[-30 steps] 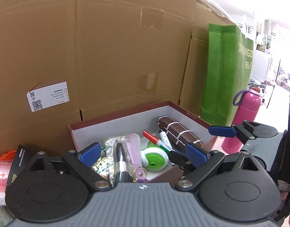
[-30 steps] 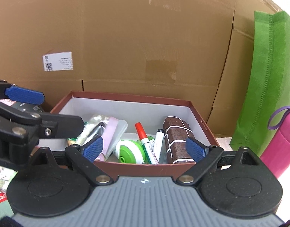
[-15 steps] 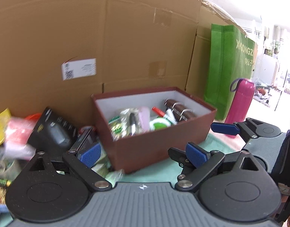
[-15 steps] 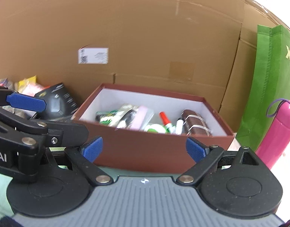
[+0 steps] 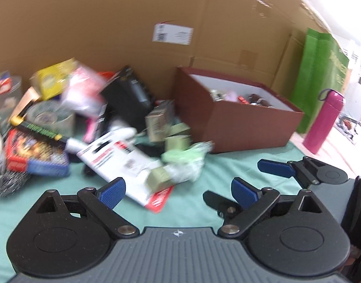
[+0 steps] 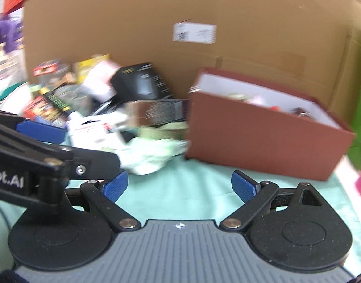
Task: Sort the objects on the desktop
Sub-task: 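Withdraw both grippers from the box back toward the cluttered items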
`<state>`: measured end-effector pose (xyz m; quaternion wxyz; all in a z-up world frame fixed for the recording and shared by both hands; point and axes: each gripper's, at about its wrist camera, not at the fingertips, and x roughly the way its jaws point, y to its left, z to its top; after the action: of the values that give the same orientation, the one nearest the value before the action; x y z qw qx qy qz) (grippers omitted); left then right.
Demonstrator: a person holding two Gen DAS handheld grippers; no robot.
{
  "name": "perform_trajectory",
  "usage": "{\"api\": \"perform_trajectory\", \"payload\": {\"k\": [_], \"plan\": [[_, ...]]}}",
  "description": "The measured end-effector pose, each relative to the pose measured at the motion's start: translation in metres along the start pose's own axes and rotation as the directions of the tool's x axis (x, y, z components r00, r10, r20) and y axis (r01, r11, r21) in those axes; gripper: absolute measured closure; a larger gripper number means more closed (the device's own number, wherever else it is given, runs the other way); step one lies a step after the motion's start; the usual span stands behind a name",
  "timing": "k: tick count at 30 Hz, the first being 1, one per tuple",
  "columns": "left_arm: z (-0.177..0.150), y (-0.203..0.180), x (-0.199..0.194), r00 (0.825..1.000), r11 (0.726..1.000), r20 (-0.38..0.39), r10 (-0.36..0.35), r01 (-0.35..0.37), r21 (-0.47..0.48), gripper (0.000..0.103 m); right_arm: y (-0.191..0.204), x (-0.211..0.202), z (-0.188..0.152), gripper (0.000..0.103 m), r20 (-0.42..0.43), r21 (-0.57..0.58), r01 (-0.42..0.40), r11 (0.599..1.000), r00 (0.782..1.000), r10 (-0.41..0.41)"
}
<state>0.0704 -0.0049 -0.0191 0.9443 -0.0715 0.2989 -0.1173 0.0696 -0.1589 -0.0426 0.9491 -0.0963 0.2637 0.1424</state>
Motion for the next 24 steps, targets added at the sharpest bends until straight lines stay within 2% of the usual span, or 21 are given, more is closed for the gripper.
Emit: {"api": "perform_trajectory", "payload": {"k": [8,13,17,19,22,24], "plan": [[-0.006,0.046,0.004,0.997,0.990,-0.023,0.077,-0.079,-0.115,0.004,0.041,0.017,-0.004,0.011,-0.055,-0.080,-0.145,0.986,0.989,0.141],[-0.005,0.062,0.006,0.997,0.984,-0.015,0.072,-0.074,-0.162,0.008,0.049,0.022,-0.003,0.011,-0.073,-0.078,-0.182,0.980,0.982,0.177],[0.003,0.060,0.004,1.000,0.990,0.019,-0.024,0.027,-0.142,0.015,0.045,0.024,0.002,0.012,-0.062,-0.052,-0.144,0.988,0.988,0.141],[0.006,0.055,0.006,0.998,0.992,0.028,-0.063,0.065,-0.109,0.023,0.040,0.027,0.005,0.012,-0.056,-0.036,-0.120,0.992,0.991,0.118],[0.010,0.050,0.008,0.996,0.994,0.025,-0.087,0.088,-0.070,0.038,0.033,0.031,0.010,0.020,-0.044,-0.048,-0.066,0.997,0.997,0.064],[0.011,0.054,0.008,0.995,0.992,0.023,-0.095,0.097,-0.078,0.040,0.031,0.033,0.012,0.024,-0.042,-0.066,-0.014,0.998,0.999,0.011]]}}
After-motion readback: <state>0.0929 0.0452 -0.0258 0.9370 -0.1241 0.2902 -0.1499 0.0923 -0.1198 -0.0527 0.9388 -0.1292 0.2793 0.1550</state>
